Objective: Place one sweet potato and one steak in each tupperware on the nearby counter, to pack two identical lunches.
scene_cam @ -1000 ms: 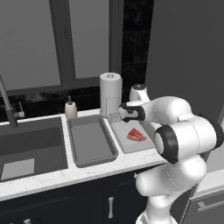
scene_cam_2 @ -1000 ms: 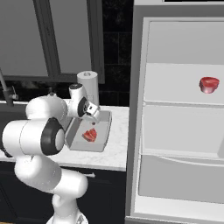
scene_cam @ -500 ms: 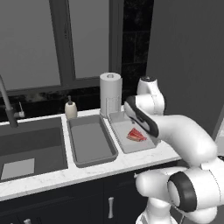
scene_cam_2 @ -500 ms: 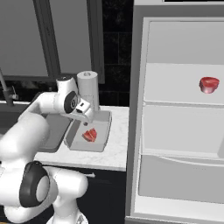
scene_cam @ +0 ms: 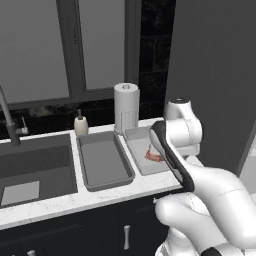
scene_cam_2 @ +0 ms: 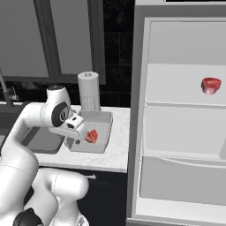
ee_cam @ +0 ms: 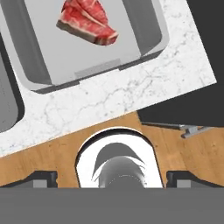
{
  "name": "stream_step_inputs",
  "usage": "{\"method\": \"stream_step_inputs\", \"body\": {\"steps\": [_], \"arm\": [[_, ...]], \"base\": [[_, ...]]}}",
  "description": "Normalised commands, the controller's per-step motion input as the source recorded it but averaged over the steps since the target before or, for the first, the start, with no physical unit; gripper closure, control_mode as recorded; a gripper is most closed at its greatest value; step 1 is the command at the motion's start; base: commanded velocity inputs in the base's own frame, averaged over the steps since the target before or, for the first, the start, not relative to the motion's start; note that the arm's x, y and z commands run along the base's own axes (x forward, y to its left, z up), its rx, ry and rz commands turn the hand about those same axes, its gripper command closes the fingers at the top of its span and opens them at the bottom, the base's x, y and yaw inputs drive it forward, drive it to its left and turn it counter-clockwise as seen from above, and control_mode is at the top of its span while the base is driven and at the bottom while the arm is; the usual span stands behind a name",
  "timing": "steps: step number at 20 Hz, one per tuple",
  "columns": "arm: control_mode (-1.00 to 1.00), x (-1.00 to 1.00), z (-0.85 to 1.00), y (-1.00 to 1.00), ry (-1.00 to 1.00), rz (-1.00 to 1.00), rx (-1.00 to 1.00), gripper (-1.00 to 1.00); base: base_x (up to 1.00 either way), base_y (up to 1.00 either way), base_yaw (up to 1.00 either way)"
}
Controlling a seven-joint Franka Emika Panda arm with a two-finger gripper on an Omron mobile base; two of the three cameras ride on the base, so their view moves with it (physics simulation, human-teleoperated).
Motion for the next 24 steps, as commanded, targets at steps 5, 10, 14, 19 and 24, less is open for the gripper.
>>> {"method": "stream_step_inputs", "body": {"steps": [5,10,14,19,24], "arm": [[-1.0,-1.0,0.68,0.0,0.13,0.03,0.0,-1.0],[-1.0,-1.0,1.0,0.04,0.09,0.1,0.0,-1.0],[-1.0,-0.99,0.42,0.06,0.0,0.12,0.0,-1.0],[-1.0,-0.07,0.0,0.0,0.0,0.0,0.0,-1.0],[1.0,-0.02,0.0,0.01,0.01,0.0,0.0,-1.0]], "base": [[0.0,0.0,0.0],[0.0,0.0,0.0],[0.0,0.0,0.0],[0.0,0.0,0.0],[-0.18,0.0,0.0]]}}
